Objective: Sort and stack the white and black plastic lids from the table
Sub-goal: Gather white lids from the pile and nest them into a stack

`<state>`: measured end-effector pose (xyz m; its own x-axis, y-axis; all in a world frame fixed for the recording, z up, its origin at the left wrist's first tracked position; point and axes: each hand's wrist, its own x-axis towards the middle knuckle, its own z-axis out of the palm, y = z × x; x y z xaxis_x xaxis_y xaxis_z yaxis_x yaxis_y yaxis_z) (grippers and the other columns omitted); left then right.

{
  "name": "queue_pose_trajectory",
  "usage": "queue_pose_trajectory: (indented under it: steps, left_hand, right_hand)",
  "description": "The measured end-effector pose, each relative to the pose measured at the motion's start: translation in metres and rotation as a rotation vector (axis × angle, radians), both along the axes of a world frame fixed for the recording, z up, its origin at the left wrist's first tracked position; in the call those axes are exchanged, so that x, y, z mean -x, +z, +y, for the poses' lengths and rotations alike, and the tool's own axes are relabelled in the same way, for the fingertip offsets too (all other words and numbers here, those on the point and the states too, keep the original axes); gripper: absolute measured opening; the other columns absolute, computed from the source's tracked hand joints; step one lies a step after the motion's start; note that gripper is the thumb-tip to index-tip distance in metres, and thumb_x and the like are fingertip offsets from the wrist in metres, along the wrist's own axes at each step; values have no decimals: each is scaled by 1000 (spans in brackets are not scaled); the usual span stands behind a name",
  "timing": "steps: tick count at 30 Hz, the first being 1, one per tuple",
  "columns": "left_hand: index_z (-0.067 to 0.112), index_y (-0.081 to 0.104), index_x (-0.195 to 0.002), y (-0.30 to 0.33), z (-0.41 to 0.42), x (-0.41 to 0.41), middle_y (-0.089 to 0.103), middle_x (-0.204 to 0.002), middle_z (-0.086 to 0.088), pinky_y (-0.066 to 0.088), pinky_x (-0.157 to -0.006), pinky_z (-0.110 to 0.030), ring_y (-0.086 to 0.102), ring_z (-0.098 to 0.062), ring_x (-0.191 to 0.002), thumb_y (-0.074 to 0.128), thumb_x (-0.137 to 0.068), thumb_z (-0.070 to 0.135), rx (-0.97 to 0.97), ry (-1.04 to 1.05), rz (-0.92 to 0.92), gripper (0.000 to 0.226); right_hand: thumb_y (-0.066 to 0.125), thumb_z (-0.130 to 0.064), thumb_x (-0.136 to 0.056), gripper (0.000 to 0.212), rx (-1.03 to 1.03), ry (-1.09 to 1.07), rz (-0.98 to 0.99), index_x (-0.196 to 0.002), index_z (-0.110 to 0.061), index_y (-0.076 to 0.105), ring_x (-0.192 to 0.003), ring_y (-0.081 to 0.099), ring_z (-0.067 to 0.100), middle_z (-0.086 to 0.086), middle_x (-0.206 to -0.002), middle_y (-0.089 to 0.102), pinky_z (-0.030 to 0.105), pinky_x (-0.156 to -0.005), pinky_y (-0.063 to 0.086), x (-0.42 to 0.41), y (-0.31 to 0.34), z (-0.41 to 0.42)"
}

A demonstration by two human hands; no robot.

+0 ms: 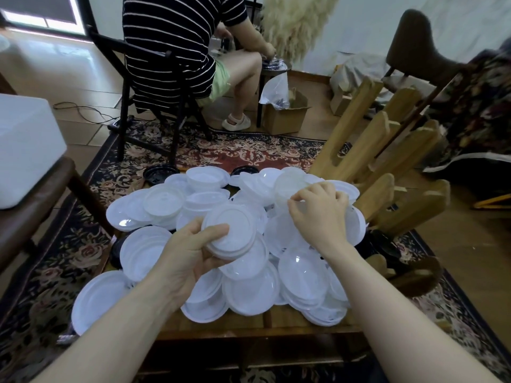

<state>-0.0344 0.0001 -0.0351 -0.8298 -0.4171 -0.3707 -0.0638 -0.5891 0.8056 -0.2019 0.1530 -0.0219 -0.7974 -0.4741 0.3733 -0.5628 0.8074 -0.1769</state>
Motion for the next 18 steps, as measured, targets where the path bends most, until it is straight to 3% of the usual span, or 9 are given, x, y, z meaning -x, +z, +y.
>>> queue_pose_trajectory:
  steps: [4,7,9,13,18]
  left_hand:
    - [6,64,-124,0,-2,-1,75,-111,-13,62,-64,-32,73,-26,-91,69,-83,10,-13,-13,-21,41]
    - [5,64,-124,1,0,-2,74,-111,-14,63,-65,-32,73,-26,-89,66,-87,8,-21,-16,-22,37]
    - [5,64,-124,1,0,-2,75,-108,-13,62,-63,-31,74,-25,-87,66,-87,8,-24,-16,-21,36]
    - [4,63,-124,2,1,-2,74,-113,-14,63,-65,-31,73,-27,-92,67,-86,9,-23,-15,-13,39]
    - [5,64,-123,7,3,-2,75,-113,-12,63,-70,-33,73,-25,-92,72,-72,19,-30,5,30,53]
  right_hand:
    - [54,-23,-91,18,255,-32,-193,-84,-25,71,-113,46,16,-9,-101,66,27,-83,12,-5,15,2]
    - [57,-24,-91,17,476,-40,-339,-78,-28,68,-109,45,6,-18,-95,66,28,-102,14,-11,26,6]
    - [61,-22,-91,19,607,-21,-427,-74,-29,67,-101,49,1,-24,-83,65,33,-107,28,-15,30,7]
    - [62,-10,-93,14,972,71,-588,-81,-13,68,-74,57,-7,-15,-75,64,14,-73,44,-22,40,9]
    - [54,-16,-98,12,1329,98,-1132,-97,-11,64,-64,64,9,-1,-79,69,20,-55,54,-37,47,6]
